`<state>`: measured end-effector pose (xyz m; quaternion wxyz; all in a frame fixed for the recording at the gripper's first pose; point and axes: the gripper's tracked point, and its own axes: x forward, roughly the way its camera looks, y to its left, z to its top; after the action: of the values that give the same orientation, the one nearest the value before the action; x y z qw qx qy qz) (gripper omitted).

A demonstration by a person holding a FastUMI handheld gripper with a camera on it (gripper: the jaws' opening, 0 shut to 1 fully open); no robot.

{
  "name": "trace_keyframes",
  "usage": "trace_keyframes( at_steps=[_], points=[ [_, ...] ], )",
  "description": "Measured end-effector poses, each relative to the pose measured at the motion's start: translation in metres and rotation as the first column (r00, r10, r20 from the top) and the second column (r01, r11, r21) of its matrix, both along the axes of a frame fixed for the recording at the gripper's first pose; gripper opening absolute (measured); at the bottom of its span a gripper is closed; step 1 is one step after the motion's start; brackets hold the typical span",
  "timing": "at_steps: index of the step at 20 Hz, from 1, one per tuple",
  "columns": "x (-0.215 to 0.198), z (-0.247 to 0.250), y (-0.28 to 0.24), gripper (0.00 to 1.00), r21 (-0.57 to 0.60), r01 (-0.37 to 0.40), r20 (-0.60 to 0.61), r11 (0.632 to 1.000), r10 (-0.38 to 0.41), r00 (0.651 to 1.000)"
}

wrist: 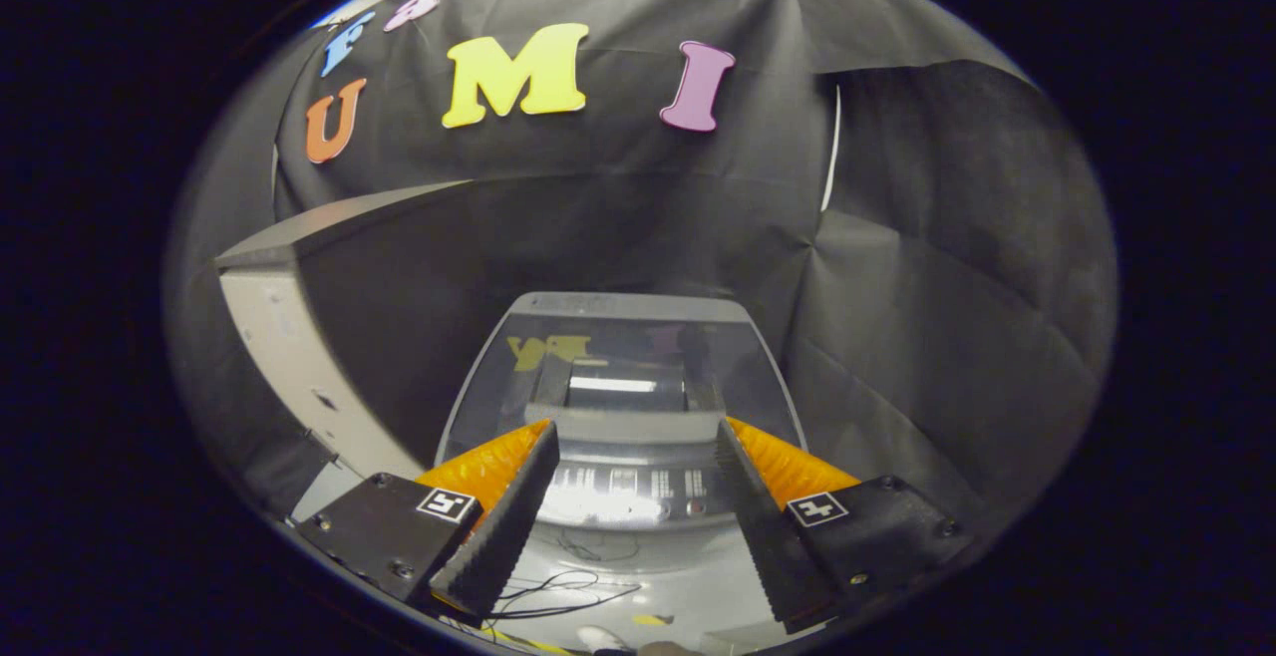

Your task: Put the clothes into the washing machine and then close the washing machine lid.

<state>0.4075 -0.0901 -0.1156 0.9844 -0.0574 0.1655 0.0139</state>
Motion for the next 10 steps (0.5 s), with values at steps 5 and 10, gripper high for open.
trace_keyframes(
  at_steps=[5,10],
  points=[
    [-0.13,0.002,0.017,0.98,0.028,0.038,0.082,0.999,-0.041,0.996],
    [-0.239,0.03,0.032,0.98,0.028,0.036,0.173,0.999,-0.04,0.984]
  ],
)
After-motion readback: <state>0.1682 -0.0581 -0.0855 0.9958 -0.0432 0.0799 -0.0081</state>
